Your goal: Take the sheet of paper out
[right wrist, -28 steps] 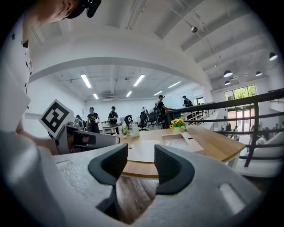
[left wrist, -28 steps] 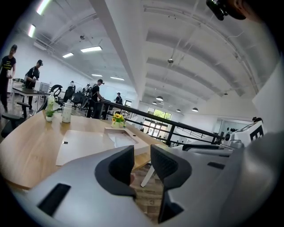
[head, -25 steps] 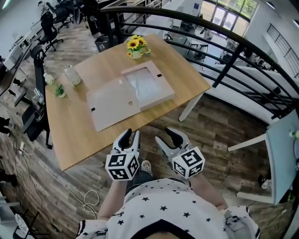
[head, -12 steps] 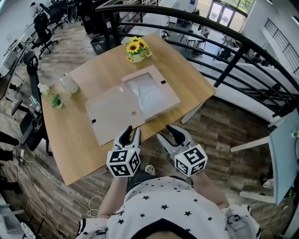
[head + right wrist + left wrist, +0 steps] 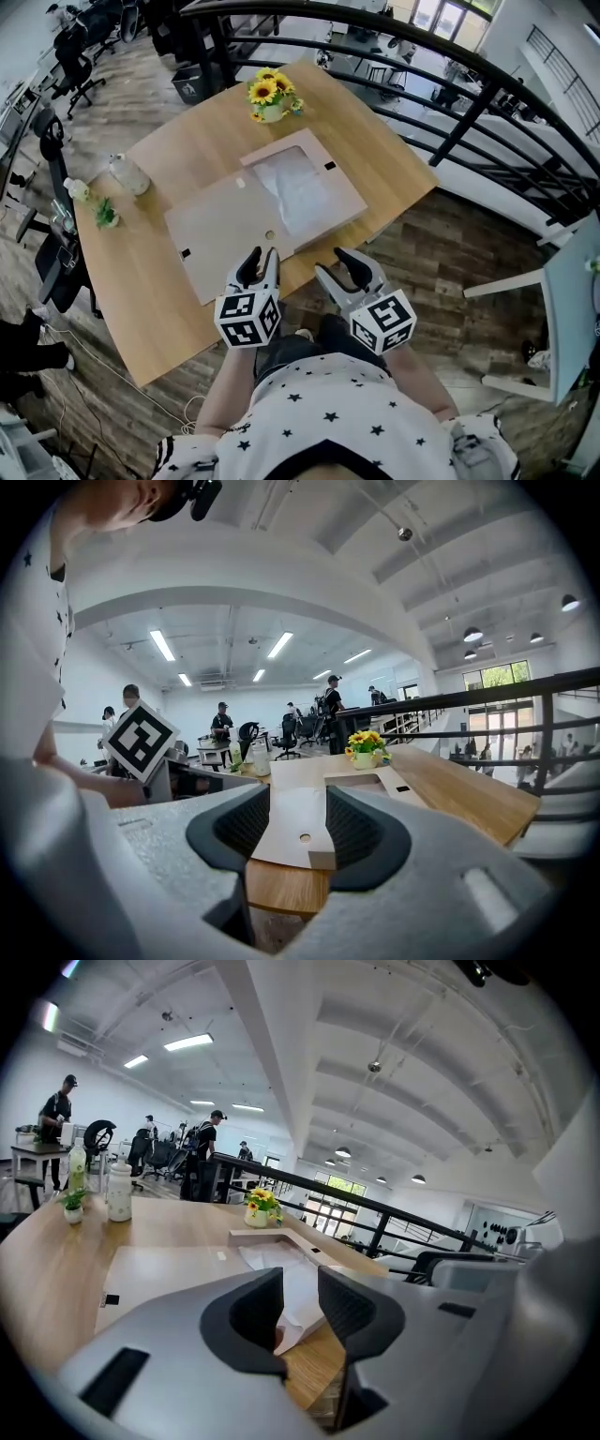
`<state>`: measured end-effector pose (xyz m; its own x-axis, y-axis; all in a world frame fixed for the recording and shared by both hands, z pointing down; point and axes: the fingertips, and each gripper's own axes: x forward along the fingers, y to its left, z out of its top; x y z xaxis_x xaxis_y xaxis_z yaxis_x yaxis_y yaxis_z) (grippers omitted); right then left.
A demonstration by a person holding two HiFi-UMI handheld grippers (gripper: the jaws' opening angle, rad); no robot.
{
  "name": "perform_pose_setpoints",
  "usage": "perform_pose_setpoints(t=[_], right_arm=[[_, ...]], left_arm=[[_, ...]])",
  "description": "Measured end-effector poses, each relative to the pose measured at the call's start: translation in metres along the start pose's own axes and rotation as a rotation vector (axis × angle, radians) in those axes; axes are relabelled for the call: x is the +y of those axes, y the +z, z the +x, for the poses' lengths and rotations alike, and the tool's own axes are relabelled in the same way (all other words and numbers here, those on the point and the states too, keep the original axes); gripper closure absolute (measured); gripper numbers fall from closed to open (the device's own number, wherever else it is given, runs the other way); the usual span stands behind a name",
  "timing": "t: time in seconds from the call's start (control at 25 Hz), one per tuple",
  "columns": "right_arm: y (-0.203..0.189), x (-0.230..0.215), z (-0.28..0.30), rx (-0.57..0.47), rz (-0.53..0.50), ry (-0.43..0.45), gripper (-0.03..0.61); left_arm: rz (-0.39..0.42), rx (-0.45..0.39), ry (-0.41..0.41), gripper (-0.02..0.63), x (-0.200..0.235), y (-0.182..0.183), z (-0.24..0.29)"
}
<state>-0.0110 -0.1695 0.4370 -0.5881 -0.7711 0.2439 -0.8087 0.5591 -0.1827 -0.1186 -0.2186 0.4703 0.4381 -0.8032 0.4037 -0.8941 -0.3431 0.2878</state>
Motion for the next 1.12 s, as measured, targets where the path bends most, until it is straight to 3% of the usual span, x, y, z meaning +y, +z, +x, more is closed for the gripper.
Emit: perform_pose_setpoints(t=[0.32,0.68,1.12], right_arm=[[-0.008,-0.024,0.021,0.032,0.039,0.002,0.408],[0.013,-0.078,0.071,0.043,0.013,0.052,0.408],[0.019,-0.115,0.12,0.101,0.007,0.129,0.408]], left_arm=[[0.01,0.036,0.015,0.503,0.012,0.004,0.043],[0.001,0.082,0.058,0.503,0.031,0.013,0.111],[-0.019,0.189,0.11,0.503,0.057,0.004,0.177]])
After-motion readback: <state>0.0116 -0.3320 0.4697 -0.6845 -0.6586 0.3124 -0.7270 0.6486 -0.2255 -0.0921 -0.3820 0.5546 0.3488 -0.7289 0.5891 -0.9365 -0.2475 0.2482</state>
